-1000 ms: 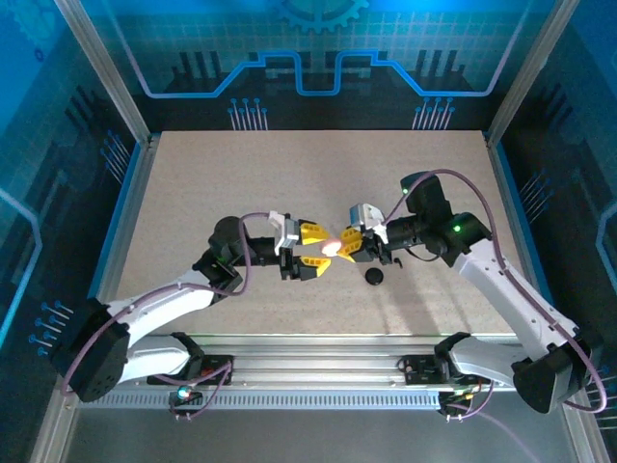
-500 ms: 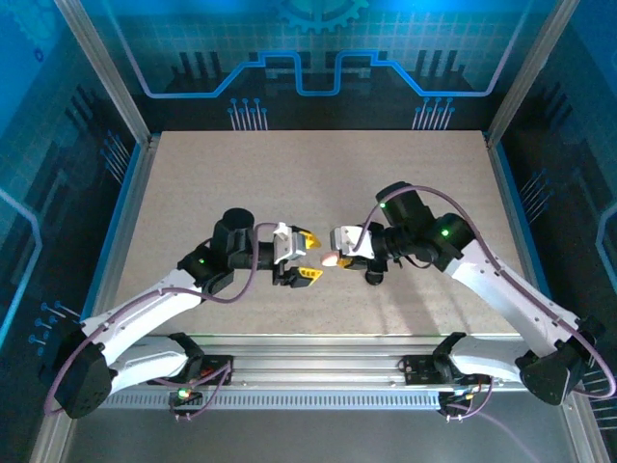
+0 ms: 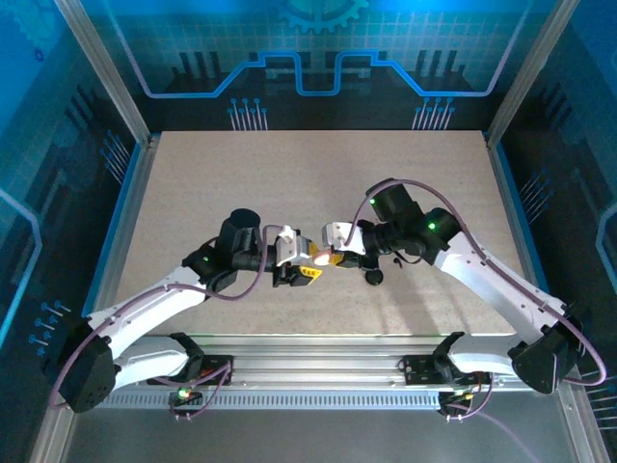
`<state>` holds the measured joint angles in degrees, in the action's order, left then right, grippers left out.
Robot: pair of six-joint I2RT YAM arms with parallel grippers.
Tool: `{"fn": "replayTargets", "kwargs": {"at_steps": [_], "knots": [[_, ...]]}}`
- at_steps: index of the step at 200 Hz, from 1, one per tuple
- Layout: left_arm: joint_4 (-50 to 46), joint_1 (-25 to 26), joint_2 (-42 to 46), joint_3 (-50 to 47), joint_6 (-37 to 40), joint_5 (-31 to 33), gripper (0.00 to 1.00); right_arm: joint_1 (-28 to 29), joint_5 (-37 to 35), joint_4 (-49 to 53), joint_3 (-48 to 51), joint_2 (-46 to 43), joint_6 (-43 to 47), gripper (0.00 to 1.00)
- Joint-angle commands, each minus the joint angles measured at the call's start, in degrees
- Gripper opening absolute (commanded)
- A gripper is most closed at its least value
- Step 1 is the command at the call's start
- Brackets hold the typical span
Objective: Insert wireless bluetooth earbuds into charging case
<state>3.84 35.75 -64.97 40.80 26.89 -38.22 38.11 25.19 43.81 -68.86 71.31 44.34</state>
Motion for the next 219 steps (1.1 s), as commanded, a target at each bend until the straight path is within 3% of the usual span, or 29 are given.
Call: {"fn": "replayTargets", "kwargs": {"at_steps": [1,41,79,120,132,162,219], "knots": [[1.88,0.22,-0.66,2.03,-0.61,-1.79,0.43,1.00,3.02,-0.75,-1.72,0.46,-1.26,0.13],[1.71,0.38,-0.68,2.48,-0.70,-2.65,0.33,1.05,3.35,-0.93,-1.39,0.71,-1.53,0.13],[2.47,0.37,-0.60,2.83,-1.27,-3.81,0.38,1.27,3.37,-0.97,-1.19,0.87,-1.80,0.13],[0.14,0.45,-0.51,3.92,-0.64,-4.22,0.22,1.33,3.56,-1.44,-1.10,0.86,-2.17,0.14],[-0.22,0.46,-0.44,4.09,-0.45,-4.22,0.20,1.28,3.31,-1.90,-0.95,0.92,-2.55,0.18],[-0.48,0.42,-0.33,4.08,0.17,-3.66,0.17,0.49,2.57,-5.48,2.04,-1.84,-5.36,0.39],[0.35,0.64,-0.78,3.70,-0.13,-4.06,0.17,-1.99,6.81,-12.18,6.80,-6.02,-10.41,0.48]]}}
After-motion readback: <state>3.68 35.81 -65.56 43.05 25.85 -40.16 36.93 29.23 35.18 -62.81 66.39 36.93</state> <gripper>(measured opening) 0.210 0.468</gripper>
